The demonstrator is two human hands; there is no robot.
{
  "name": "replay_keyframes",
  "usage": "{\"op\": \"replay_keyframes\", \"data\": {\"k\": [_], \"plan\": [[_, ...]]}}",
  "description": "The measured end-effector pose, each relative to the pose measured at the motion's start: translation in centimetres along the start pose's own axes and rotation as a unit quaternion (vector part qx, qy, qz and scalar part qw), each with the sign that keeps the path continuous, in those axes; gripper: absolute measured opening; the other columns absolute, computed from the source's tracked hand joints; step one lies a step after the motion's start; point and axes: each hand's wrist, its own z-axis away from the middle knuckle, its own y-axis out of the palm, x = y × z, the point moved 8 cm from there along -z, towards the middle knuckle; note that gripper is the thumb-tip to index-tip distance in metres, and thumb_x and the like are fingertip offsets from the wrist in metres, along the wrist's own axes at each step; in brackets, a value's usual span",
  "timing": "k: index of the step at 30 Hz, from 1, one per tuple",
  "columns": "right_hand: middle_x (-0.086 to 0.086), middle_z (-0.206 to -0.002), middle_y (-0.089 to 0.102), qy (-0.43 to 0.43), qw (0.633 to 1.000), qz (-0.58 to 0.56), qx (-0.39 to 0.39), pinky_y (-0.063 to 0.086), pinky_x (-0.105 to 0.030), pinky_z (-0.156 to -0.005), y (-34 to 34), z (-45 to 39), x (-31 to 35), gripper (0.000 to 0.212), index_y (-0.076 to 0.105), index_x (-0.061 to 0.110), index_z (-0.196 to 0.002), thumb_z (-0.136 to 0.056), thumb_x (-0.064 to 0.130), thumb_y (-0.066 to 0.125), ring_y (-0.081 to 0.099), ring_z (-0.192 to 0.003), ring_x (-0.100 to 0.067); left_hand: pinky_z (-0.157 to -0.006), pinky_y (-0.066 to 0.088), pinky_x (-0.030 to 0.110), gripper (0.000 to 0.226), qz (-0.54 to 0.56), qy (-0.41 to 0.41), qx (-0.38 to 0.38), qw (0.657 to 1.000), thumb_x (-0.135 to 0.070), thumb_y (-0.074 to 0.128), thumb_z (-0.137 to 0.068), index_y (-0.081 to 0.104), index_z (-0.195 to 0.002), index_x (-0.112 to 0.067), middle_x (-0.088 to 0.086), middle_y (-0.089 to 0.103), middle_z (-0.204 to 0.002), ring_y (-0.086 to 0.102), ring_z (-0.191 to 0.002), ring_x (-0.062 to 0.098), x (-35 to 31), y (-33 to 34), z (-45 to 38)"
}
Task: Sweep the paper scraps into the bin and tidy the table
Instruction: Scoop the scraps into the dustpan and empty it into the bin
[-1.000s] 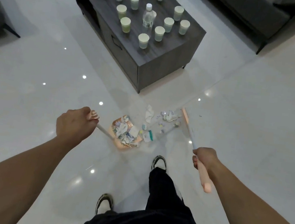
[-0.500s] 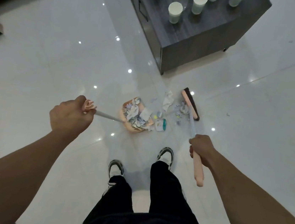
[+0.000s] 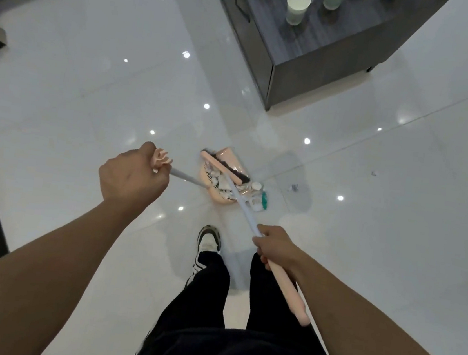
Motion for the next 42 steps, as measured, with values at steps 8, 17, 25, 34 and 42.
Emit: {"op": "replay_keyframes", "data": {"k": [8, 17, 25, 34, 42], "plan": [[-0.008, -0.061, 0.050, -0.014, 0.988, -0.133, -0.076, 0.038, -0.021, -0.040, -0.1, 3.3, -1.4, 0.020, 0.065, 0.017, -0.107, -0.088, 0.010, 0.060, 0.043, -0.039, -0.013, -0.057, 0.032, 0.030, 0.026, 0.044, 0.023, 0.030, 0.998, -0.049, 0.049, -0.085, 0.045, -0.075, -0.025, -0.009, 0.040, -0.055, 0.045, -0.057, 0.028, 2.4, 0.2, 1.0], [-0.013, -0.070, 0.048, -0.025, 0.958, -0.202, -0.199, 0.039, -0.025, -0.042, -4.4, 6.6, -4.7, 0.016, 0.053, 0.003, -0.107, -0.091, 0.006, 0.054, 0.043, -0.044, -0.017, -0.051, 0.032, 0.026, 0.036, 0.044, 0.095, 0.025, 0.994, -0.056, 0.050, -0.087, 0.046, -0.069, -0.025, -0.009, 0.047, -0.052, 0.048, -0.052, 0.025, 5.6, -0.9, 1.2], [-0.013, -0.060, 0.050, 0.061, 0.930, -0.312, -0.183, 0.040, -0.024, -0.039, -1.4, 4.9, -7.0, 0.010, 0.055, -0.001, -0.087, -0.094, 0.002, 0.049, 0.044, -0.043, -0.019, -0.051, 0.037, 0.027, 0.030, 0.035, 0.149, 0.049, 0.987, -0.050, 0.060, -0.085, 0.053, -0.069, -0.026, -0.004, 0.051, -0.051, 0.052, -0.054, 0.029, 5.9, -0.6, 2.4], [-0.007, -0.066, 0.042, 0.095, 0.912, -0.398, -0.022, 0.029, -0.016, -0.031, 6.5, 4.7, -3.0, 0.013, 0.045, 0.014, -0.088, -0.100, 0.011, 0.046, 0.035, -0.039, -0.008, -0.050, 0.027, 0.025, 0.024, 0.032, 0.208, 0.043, 0.977, -0.046, 0.065, -0.080, 0.053, -0.073, -0.026, -0.006, 0.047, -0.050, 0.046, -0.049, 0.025, 1.7, -0.5, 2.4], [-0.006, -0.065, 0.045, 0.062, 0.930, -0.362, -0.005, 0.030, -0.015, -0.033, 3.8, 7.7, -1.4, 0.017, 0.050, 0.008, -0.116, -0.099, 0.013, 0.049, 0.035, -0.043, -0.007, -0.051, 0.029, 0.027, 0.024, 0.048, 0.189, 0.056, 0.979, -0.050, 0.061, -0.083, 0.056, -0.073, -0.028, -0.006, 0.050, -0.054, 0.049, -0.054, 0.025, 2.6, -1.2, 0.9]]}}
